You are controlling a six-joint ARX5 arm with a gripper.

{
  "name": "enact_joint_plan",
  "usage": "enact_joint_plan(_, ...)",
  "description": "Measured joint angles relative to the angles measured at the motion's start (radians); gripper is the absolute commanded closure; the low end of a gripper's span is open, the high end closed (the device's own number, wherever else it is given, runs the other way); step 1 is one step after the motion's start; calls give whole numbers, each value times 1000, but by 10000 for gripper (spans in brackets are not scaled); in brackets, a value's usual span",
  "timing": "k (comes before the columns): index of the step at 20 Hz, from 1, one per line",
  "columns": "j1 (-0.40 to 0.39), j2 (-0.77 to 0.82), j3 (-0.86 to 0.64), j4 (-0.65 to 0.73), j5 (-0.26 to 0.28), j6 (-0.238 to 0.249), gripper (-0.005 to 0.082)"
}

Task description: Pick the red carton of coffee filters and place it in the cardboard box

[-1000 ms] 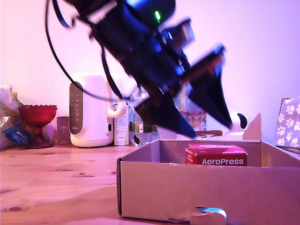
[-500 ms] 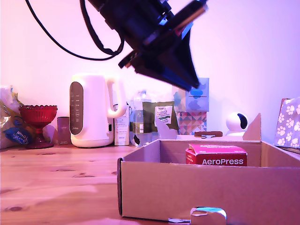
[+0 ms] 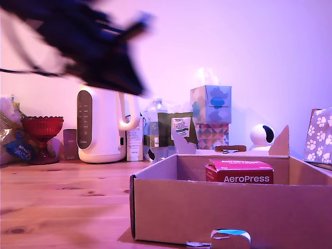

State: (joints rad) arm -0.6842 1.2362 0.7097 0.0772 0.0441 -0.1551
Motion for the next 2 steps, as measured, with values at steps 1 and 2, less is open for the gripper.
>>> enact_joint_plan(1, 28, -55, -36, 3, -11, -5, 793)
enact_joint_plan(2, 46, -106, -69, -4, -20, -16, 793)
